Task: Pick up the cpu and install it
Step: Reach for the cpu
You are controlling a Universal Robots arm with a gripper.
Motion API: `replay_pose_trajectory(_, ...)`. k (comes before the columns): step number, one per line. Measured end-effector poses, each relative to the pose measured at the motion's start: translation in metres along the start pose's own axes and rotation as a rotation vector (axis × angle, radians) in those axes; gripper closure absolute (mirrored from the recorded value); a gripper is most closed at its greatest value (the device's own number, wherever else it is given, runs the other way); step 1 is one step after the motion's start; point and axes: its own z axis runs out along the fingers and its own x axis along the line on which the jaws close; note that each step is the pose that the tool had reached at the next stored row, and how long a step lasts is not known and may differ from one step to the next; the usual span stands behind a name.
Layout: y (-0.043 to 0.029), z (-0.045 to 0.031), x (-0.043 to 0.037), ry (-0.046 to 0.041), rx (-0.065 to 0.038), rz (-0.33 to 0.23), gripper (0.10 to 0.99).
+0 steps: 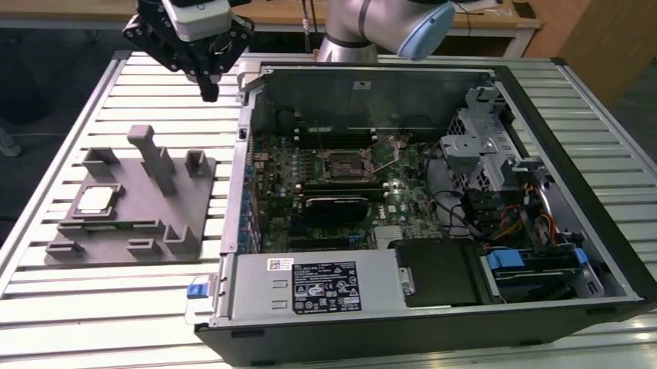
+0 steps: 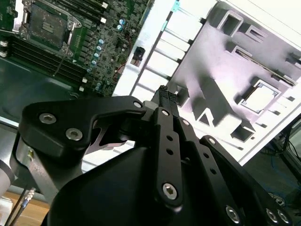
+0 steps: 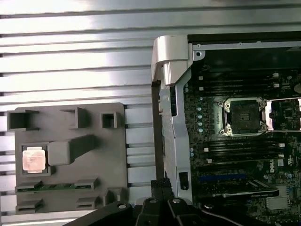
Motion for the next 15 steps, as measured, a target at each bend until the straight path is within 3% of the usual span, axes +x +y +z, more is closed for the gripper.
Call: replay_pose_trajectory(15,-0.0023,0.0001,0.0299,-0.0012,0.0,0.001,0.98)
